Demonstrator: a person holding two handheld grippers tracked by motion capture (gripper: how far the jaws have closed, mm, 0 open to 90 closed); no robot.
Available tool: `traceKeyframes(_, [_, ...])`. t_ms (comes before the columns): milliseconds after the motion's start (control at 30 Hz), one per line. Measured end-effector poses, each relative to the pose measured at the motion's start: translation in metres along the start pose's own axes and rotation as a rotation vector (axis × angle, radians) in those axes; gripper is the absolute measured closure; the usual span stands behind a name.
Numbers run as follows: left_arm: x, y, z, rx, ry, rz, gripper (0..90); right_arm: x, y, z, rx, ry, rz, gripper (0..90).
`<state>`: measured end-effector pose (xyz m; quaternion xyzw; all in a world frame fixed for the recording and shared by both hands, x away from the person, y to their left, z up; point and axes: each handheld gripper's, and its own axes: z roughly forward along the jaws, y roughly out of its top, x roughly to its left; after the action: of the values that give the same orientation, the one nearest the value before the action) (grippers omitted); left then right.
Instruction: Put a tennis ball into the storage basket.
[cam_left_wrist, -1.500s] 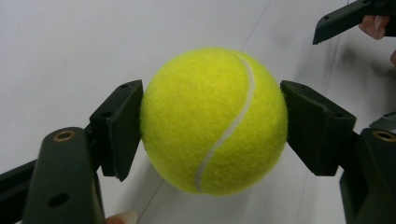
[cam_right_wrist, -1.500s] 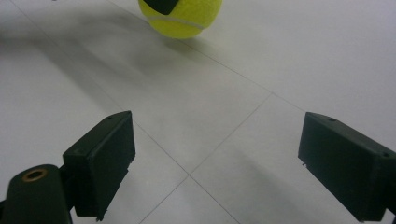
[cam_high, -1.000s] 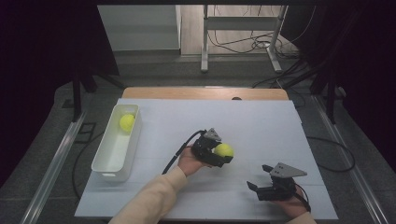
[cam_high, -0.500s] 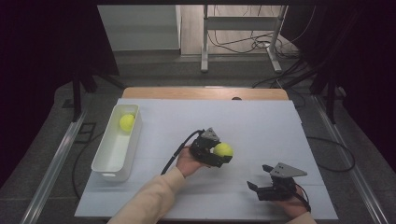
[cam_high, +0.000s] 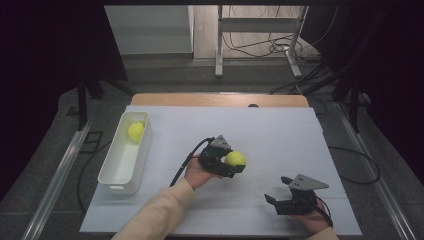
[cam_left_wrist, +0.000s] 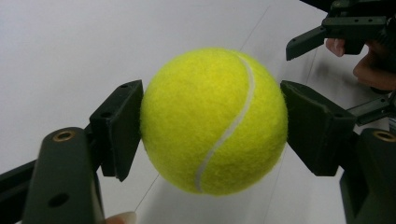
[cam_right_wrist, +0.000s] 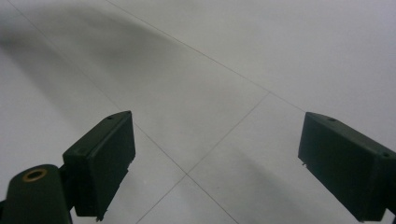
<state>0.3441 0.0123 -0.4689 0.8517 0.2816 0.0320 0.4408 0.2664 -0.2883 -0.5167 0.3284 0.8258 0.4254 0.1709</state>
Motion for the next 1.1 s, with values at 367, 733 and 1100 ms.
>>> traceKeyframes(367, [0.002, -0.001, -0.010, -0.005, 0.019, -0.007, 26.3, 0.000, 0.000, 0.000, -0.001, 0.000, 0.001, 11.2])
traceKeyframes(733, [0.005, -0.002, -0.021, -0.022, 0.042, -0.017, 26.3, 0.000, 0.000, 0.000, 0.000, -0.001, 0.000, 11.2])
traceKeyframes(1100, [0.012, -0.005, -0.031, -0.038, 0.068, -0.039, 26.3, 0.000, 0.000, 0.000, 0.000, -0.002, -0.002, 11.2])
